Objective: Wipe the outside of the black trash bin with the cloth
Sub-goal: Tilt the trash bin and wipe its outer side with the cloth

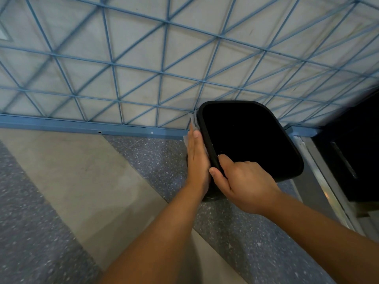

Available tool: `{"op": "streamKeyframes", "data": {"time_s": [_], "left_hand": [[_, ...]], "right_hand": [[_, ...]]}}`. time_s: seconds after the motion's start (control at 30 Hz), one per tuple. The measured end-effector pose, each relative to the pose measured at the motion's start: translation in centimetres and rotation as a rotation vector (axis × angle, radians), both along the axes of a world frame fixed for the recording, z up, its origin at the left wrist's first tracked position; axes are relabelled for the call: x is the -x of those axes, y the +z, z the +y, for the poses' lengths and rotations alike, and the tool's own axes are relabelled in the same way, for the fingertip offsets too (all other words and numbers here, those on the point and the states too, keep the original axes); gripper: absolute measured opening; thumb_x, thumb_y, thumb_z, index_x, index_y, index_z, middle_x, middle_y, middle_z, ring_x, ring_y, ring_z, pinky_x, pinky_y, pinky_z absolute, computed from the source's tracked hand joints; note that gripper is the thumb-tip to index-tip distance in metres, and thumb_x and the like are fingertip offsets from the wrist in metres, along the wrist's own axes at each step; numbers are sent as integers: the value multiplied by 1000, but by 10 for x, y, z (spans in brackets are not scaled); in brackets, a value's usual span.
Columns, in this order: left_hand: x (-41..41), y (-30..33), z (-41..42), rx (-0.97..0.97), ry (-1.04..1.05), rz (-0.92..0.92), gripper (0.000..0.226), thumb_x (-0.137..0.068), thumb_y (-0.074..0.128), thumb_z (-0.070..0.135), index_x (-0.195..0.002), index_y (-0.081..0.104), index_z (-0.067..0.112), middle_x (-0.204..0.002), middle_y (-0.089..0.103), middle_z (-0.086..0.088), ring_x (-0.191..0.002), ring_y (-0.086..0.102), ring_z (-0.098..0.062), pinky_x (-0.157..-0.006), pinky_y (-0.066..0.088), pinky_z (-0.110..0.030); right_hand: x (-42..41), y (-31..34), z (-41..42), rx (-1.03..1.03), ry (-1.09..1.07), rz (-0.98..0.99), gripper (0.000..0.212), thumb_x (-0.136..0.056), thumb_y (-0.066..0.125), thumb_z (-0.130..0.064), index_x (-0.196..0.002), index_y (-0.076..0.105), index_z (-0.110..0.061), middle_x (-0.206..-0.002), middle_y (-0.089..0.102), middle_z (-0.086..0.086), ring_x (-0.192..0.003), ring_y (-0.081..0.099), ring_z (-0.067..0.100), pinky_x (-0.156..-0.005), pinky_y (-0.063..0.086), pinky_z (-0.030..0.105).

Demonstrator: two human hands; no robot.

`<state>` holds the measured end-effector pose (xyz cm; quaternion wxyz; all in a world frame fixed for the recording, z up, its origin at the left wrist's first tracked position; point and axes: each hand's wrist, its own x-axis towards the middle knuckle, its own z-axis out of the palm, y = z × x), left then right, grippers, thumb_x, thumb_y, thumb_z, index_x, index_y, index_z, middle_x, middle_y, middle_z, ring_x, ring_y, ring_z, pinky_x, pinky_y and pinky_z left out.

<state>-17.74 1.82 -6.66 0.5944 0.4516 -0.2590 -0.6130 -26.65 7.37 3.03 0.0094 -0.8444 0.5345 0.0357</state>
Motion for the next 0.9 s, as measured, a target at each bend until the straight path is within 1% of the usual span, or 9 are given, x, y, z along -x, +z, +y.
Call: {"op": "streamKeyframes", "data": {"time_s": [0.13,0.27,0.37,0.5,0.6,0.73,0.77,0.83,0.9], "left_hand": [[5,-15,-11,-84,-5,166,95,-71,55,95,-141,62,31,-145,64,-3,-139,57,-20,-124,37,-49],[2,2,-5,-48,-18,14,80,-93,40,81,-155,47,31,-164,43,1,-155,34,-17,-131,23,-44],[-5,-5,-12,-78,-54,71,92,-77,47,93,-145,59,31,-149,61,0,-143,53,-18,-125,34,-47],[-4,6,-8,-47,-23,-19,83,-92,35,81,-155,47,28,-160,49,2,-150,43,-15,-128,29,-44],[-4,-15,-16,-82,-74,90,104,-72,43,100,-151,53,32,-156,54,1,-147,48,-18,-127,31,-48],[-3,1,-11,-72,-22,-4,76,-95,38,77,-152,50,29,-157,51,4,-147,45,-12,-127,30,-41],[-3,1,-12,-67,-33,2,77,-92,40,79,-151,52,30,-156,53,4,-146,47,-13,-127,32,-41],[-6,-1,-18,-104,-67,66,82,-84,47,86,-141,63,29,-144,64,-3,-137,58,-19,-122,39,-46],[-11,10,-21,-139,-63,12,67,-99,41,71,-136,67,22,-133,70,-5,-127,64,-19,-117,46,-44]], "right_hand": [[-1,2,1,-11,-9,-4,37,-95,16,-52,-93,39,-23,-70,59,1,-59,58,22,-54,47,38],[-1,2,1,-16,-13,-12,38,-94,16,-52,-92,40,-23,-67,57,0,-56,57,22,-51,44,36],[-2,2,0,-31,-21,-18,31,-96,18,-52,-88,33,-26,-64,52,-3,-54,54,20,-50,42,35],[-1,1,-1,-29,-14,-22,31,-95,16,-52,-88,32,-26,-62,49,-5,-52,53,19,-49,43,35],[-2,2,-1,-32,-20,-13,32,-94,15,-52,-88,33,-26,-61,49,-5,-52,53,18,-50,44,36],[-1,1,0,-19,-21,-14,38,-93,13,-53,-91,39,-25,-64,53,-4,-53,55,18,-51,47,38],[-1,1,0,-22,-22,-14,38,-93,13,-53,-90,38,-25,-63,52,-4,-53,55,18,-51,46,37],[-1,1,0,-26,-24,-9,35,-92,13,-53,-89,35,-26,-62,50,-5,-53,54,18,-51,46,37],[-2,1,0,-20,-26,-6,36,-92,12,-53,-89,35,-26,-62,52,-4,-53,54,18,-52,46,38]]}}
